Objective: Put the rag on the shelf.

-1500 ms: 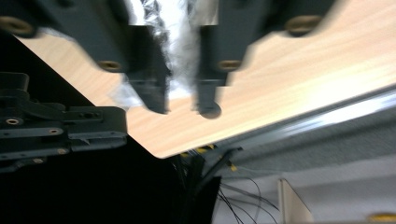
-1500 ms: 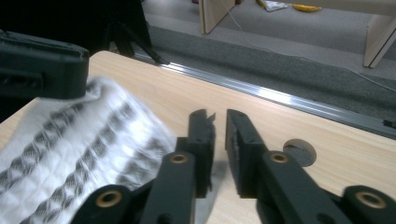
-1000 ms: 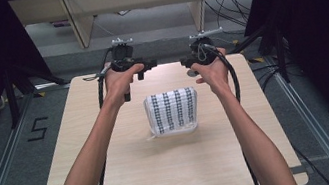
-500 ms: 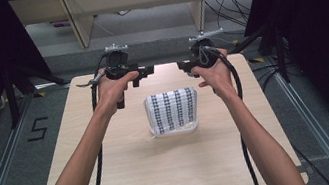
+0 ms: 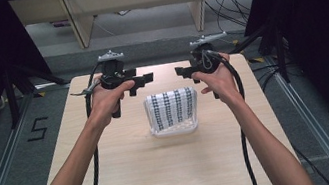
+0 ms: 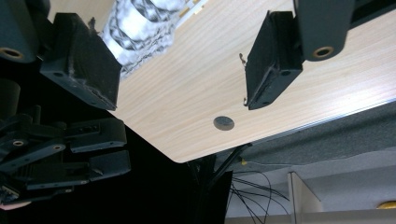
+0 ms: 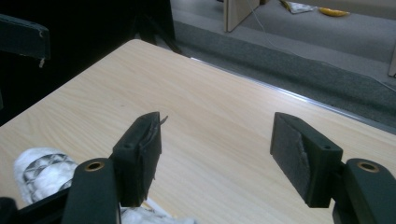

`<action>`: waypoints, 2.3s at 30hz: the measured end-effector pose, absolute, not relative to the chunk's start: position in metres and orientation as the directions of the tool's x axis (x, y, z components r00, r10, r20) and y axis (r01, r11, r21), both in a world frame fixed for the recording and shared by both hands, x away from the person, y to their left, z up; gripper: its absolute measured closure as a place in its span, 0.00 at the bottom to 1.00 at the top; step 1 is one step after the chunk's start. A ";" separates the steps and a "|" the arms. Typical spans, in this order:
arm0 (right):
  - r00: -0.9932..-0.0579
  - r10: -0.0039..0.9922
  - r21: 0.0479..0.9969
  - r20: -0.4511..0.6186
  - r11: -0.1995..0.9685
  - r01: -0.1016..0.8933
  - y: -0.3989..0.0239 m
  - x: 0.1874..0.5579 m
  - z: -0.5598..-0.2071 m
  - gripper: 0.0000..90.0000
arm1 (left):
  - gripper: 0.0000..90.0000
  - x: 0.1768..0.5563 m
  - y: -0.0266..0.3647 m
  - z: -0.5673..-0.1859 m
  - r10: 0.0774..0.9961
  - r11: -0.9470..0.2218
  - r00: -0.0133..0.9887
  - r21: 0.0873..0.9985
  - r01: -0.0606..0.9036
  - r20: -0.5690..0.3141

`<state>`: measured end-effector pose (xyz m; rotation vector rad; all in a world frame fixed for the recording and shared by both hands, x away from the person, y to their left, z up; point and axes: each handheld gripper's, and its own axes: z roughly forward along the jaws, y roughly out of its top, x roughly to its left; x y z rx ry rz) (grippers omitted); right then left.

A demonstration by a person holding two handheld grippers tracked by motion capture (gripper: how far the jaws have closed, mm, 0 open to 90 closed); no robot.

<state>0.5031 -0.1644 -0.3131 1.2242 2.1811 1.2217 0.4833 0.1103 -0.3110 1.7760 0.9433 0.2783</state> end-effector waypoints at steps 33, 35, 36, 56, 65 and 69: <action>-0.640 0.763 0.851 0.088 0.276 0.447 -0.167 0.449 -0.306 0.30 | 0.19 0.410 0.118 -0.313 0.658 -0.168 0.726 0.900 0.401 -0.201; -0.638 0.765 0.848 0.093 0.275 0.453 -0.167 0.446 -0.305 0.29 | 0.19 0.408 0.119 -0.314 0.656 -0.171 0.728 0.900 0.402 -0.200; -0.642 0.761 0.850 0.089 0.279 0.448 -0.168 0.445 -0.305 0.29 | 0.18 0.406 0.120 -0.315 0.654 -0.166 0.728 0.899 0.404 -0.206; -0.660 0.744 0.858 0.106 0.267 0.438 -0.174 0.414 -0.310 0.23 | 0.16 0.359 0.125 -0.336 0.587 -0.201 0.781 0.897 0.395 -0.212; -0.666 0.738 0.861 0.111 0.263 0.435 -0.183 0.400 -0.320 0.22 | 0.16 0.340 0.131 -0.350 0.589 -0.206 0.785 0.904 0.374 -0.191; -0.670 0.735 0.865 0.109 0.262 0.429 -0.186 0.395 -0.324 0.22 | 0.16 0.335 0.132 -0.356 0.596 -0.217 0.784 0.905 0.365 -0.173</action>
